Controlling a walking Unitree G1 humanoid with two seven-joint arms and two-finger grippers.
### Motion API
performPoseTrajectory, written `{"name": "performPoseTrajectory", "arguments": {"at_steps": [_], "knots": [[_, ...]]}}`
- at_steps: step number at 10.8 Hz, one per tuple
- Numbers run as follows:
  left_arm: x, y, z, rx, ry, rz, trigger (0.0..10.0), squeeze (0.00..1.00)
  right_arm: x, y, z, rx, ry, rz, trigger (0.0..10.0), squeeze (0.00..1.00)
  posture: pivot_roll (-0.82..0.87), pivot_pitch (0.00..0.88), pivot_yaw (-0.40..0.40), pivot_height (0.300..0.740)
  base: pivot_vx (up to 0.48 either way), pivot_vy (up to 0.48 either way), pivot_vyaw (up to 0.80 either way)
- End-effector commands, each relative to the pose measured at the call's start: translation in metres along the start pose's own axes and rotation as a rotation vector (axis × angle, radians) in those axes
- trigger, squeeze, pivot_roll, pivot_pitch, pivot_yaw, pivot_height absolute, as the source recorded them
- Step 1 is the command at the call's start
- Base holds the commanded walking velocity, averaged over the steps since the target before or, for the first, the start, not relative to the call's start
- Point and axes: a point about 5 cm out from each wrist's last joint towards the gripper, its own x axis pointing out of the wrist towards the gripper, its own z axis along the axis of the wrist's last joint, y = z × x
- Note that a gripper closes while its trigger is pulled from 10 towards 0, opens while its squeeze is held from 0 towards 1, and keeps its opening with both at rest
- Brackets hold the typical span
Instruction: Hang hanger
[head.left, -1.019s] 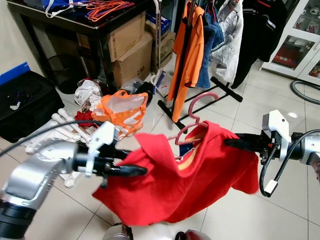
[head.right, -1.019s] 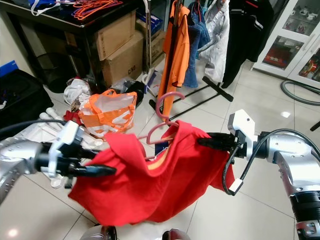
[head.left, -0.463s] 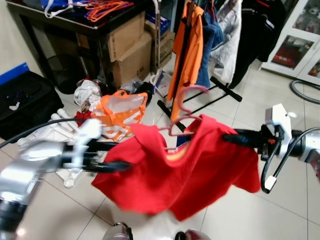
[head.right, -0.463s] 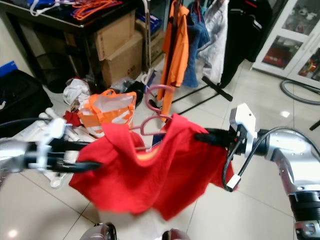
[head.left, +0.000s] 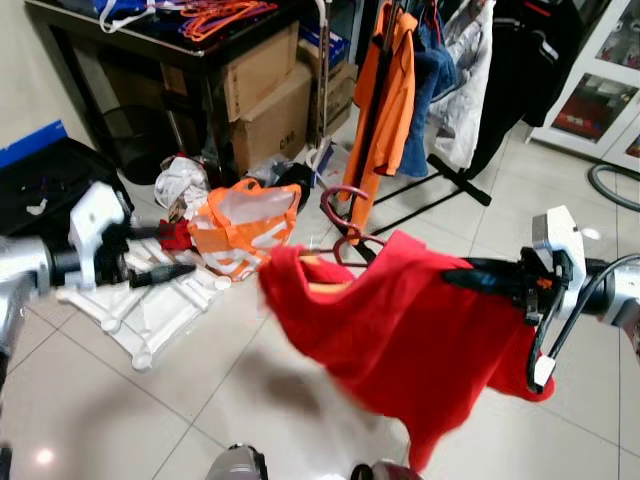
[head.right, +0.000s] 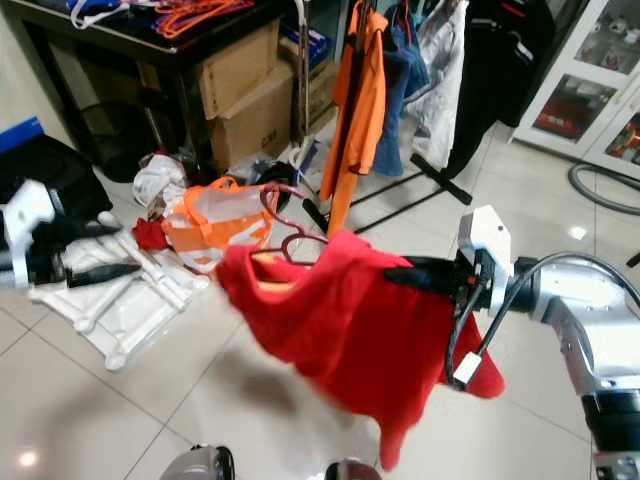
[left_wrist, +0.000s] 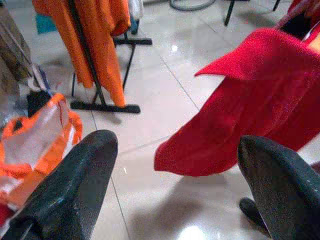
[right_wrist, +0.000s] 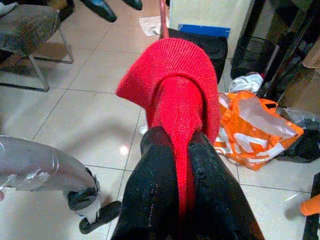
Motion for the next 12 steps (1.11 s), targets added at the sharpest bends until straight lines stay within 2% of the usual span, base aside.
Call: {"name": "performPoseTrajectory", "arguments": {"at_steps": [1,2,3,6,11,12], "knots": [[0.008,-0.002,0.025,0.078,-0.081,-0.057,10.0,1.00,-0.004,0.000,0.018,-0.051,-0.053,0.001,0.0,0.01,-0.12,0.101,-0.029,0.740,0.000,0.000,0.00],[0.022,-0.014,0.037,0.129,-0.116,-0.154,10.0,0.32,-0.003,0.001,0.020,-0.054,-0.058,0.008,0.0,0.01,-0.12,0.102,-0.028,0.740,0.000,0.000,0.00],[0.042,-0.035,0.052,0.190,-0.162,-0.286,10.0,0.00,-0.002,0.002,0.025,-0.055,-0.083,0.012,0.0,0.01,-0.12,0.103,-0.027,0.740,0.000,0.000,0.00],[0.068,-0.053,0.068,0.210,-0.237,-0.393,10.0,0.00,0.003,0.007,0.029,-0.047,-0.116,0.023,0.0,0.01,-0.13,0.104,-0.018,0.740,0.000,0.000,0.00],[0.070,-0.051,0.095,0.250,-0.280,-0.418,10.0,0.00,0.002,0.014,0.025,-0.023,-0.119,0.043,0.0,0.01,-0.14,0.106,-0.002,0.740,0.000,0.000,0.00],[0.071,-0.052,0.100,0.260,-0.275,-0.455,10.0,0.00,0.004,0.017,0.023,-0.008,-0.132,0.048,0.0,0.00,-0.14,0.107,0.016,0.740,0.000,0.000,0.00]]}}
